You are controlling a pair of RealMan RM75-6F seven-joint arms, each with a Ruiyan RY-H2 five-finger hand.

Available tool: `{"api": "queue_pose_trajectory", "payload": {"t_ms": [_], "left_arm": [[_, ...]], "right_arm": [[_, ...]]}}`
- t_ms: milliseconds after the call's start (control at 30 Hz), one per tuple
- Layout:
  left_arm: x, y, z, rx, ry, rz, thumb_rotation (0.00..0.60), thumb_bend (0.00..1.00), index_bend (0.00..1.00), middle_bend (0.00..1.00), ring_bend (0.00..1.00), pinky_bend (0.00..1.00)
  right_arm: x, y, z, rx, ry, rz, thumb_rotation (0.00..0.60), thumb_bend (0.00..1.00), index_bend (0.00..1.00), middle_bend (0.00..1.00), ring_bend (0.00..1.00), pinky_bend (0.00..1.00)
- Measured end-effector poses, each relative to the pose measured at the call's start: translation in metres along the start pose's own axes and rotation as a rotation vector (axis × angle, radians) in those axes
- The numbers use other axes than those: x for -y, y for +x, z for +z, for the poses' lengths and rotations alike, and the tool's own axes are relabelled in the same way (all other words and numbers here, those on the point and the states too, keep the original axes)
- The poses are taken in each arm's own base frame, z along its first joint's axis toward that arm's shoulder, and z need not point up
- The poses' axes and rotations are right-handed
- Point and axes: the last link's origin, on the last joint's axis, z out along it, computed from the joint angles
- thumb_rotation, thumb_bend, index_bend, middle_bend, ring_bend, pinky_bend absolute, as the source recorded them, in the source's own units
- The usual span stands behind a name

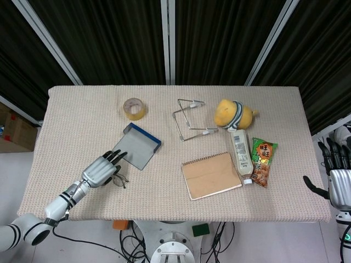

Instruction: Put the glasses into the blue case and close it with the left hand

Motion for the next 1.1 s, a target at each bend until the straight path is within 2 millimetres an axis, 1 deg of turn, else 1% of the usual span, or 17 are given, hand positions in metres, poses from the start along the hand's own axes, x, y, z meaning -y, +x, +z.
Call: {"api": "queue_pose_trajectory", "payload": {"t_ms": [267, 733, 933, 1100], "left_arm": [[-0.001, 0.001, 0.003, -0.009, -0.002, -0.019, 0.600, 0.41, 0.52, 0.02, 0.00, 0.16], [0.000, -0.003, 0.004, 0.007, 0.008, -0.027, 0.600, 0.45, 0.58, 0.03, 0.00, 0.16], [0.001, 0.000, 0.004, -0.008, 0.019, -0.044, 0.600, 0.45, 0.61, 0.04, 0.00, 0.16], [0.004, 0.007, 0.005, -0.029, 0.034, -0.072, 0.600, 0.45, 0.62, 0.04, 0.00, 0.16]], "right_arm": [[-0.001, -0.002, 0.000, 0.004, -0.002, 0.000, 0.600, 0.24, 0.00, 0.00, 0.00, 0.05], [-0.002, -0.003, 0.000, 0.006, -0.006, 0.003, 0.600, 0.24, 0.00, 0.00, 0.00, 0.05], [-0.002, -0.002, 0.000, 0.005, -0.005, 0.003, 0.600, 0.24, 0.00, 0.00, 0.00, 0.05], [-0.002, -0.001, 0.000, 0.002, -0.004, 0.002, 0.600, 0.24, 0.00, 0.00, 0.00, 0.05]]}}
